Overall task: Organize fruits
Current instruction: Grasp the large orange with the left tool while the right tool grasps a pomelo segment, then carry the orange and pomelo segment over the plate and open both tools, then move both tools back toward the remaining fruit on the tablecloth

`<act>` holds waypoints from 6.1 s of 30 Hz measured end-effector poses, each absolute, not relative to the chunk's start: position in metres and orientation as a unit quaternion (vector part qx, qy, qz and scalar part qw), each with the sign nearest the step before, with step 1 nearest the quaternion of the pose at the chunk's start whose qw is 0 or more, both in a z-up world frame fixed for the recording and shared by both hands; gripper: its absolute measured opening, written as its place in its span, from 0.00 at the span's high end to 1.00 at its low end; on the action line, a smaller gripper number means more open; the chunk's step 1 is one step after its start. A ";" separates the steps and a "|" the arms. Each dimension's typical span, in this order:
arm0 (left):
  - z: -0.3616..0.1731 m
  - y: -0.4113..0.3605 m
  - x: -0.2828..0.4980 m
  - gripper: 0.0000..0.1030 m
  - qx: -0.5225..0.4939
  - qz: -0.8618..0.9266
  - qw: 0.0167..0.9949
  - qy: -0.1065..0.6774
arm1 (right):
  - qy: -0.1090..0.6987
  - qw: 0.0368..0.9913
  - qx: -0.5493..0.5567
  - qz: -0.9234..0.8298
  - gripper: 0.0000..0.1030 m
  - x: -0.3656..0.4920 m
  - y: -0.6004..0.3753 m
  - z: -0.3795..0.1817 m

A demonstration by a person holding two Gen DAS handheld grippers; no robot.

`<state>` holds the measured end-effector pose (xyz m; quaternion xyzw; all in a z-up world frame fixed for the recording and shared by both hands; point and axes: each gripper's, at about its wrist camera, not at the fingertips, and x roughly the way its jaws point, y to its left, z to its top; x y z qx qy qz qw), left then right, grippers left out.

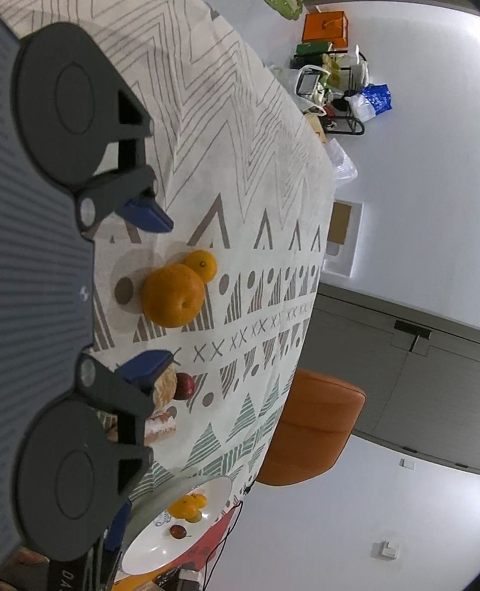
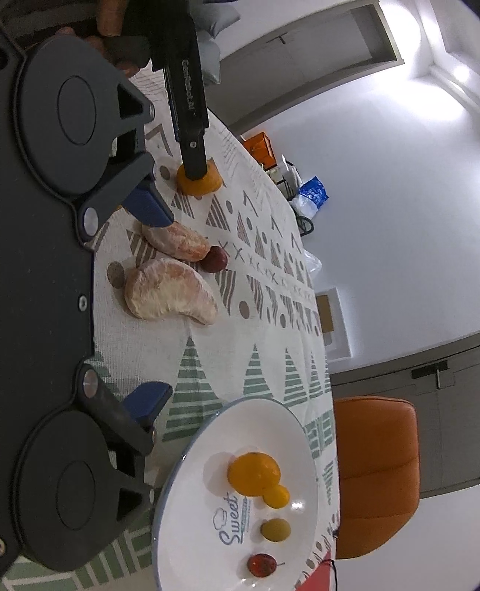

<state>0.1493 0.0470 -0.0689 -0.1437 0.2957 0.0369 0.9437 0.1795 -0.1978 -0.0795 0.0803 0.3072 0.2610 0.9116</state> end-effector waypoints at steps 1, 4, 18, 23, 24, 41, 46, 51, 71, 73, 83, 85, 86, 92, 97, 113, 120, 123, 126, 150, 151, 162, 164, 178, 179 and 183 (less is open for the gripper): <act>-0.070 0.047 0.151 0.38 -0.146 0.038 0.943 0.296 | 0.309 0.911 0.078 0.262 0.19 0.181 -0.197 -0.080; -0.072 0.046 0.156 0.39 -0.145 0.040 0.943 0.298 | 0.313 0.909 0.073 0.265 0.23 0.184 -0.194 -0.081; -0.078 0.045 0.171 0.61 -0.152 0.036 0.941 0.301 | 0.318 0.906 0.055 0.275 0.39 0.195 -0.181 -0.085; -0.078 0.049 0.165 0.61 -0.156 0.032 0.940 0.301 | 0.316 0.904 0.045 0.284 0.47 0.196 -0.171 -0.084; -0.078 0.049 0.165 0.61 -0.156 0.032 0.940 0.301 | 0.316 0.904 0.042 0.285 0.50 0.195 -0.169 -0.085; -0.063 0.035 0.149 0.61 -0.148 0.022 0.944 0.293 | 0.306 0.910 0.058 0.275 0.64 0.184 -0.184 -0.077; -0.056 0.028 0.145 0.61 -0.142 0.018 0.947 0.287 | 0.295 0.913 0.064 0.275 0.64 0.181 -0.192 -0.070; -0.051 0.021 0.142 0.61 -0.134 0.015 0.949 0.284 | 0.283 0.917 0.071 0.273 0.64 0.176 -0.200 -0.064; -0.035 -0.018 0.132 0.61 -0.107 -0.014 0.957 0.269 | 0.256 0.928 0.095 0.255 0.64 0.161 -0.240 -0.051; -0.034 -0.023 0.132 0.61 -0.105 -0.018 0.957 0.269 | 0.253 0.929 0.096 0.252 0.64 0.159 -0.245 -0.050; -0.033 -0.048 0.135 0.61 -0.098 -0.039 0.958 0.267 | 0.245 0.935 0.101 0.238 0.65 0.152 -0.267 -0.049; -0.033 -0.052 0.135 0.61 -0.097 -0.041 0.958 0.268 | 0.244 0.934 0.103 0.239 0.65 0.150 -0.270 -0.049; -0.033 -0.054 0.136 0.61 -0.096 -0.043 0.958 0.267 | 0.243 0.934 0.103 0.241 0.65 0.149 -0.272 -0.049; -0.026 -0.068 0.137 0.61 -0.085 -0.052 0.960 0.260 | 0.227 0.936 0.112 0.245 0.65 0.144 -0.283 -0.043; -0.025 -0.080 0.140 0.61 -0.080 -0.060 0.960 0.259 | 0.220 0.941 0.117 0.231 0.65 0.145 -0.296 -0.042; -0.033 -0.122 0.165 0.61 -0.068 -0.095 0.956 0.270 | 0.230 0.949 0.134 0.167 0.65 0.160 -0.339 -0.056; -0.036 -0.133 0.178 0.61 -0.065 -0.105 0.954 0.275 | 0.227 0.953 0.130 0.152 0.65 0.175 -0.347 -0.054; -0.037 -0.137 0.183 0.61 -0.062 -0.108 0.953 0.276 | 0.226 0.954 0.130 0.147 0.65 0.180 -0.350 -0.056; -0.039 -0.142 0.188 0.61 -0.060 -0.111 0.952 0.279 | 0.227 0.955 0.132 0.139 0.65 0.185 -0.354 -0.059; -0.036 -0.153 0.194 0.56 -0.049 -0.108 0.952 0.282 | 0.229 0.952 0.151 0.133 0.54 0.176 -0.360 -0.066; -0.036 -0.150 0.193 0.54 -0.049 -0.105 0.952 0.282 | 0.229 0.952 0.151 0.134 0.53 0.176 -0.358 -0.066; -0.031 -0.117 0.175 0.35 -0.055 -0.064 0.956 0.282 | 0.230 0.950 0.149 0.152 0.42 0.170 -0.341 -0.063; -0.029 -0.111 0.170 0.32 -0.057 -0.058 0.957 0.279 | 0.230 0.949 0.148 0.157 0.38 0.168 -0.337 -0.062; -0.025 -0.074 0.134 0.17 -0.048 -0.006 0.961 0.274 | 0.221 0.946 0.133 0.196 0.05 0.151 -0.307 -0.050; -0.025 -0.070 0.132 0.17 -0.051 -0.003 0.960 0.274 | 0.221 0.946 0.132 0.199 0.05 0.150 -0.305 -0.049; -0.027 -0.058 0.122 0.17 -0.058 0.008 0.960 0.273 | 0.219 0.944 0.131 0.209 0.00 0.145 -0.298 -0.047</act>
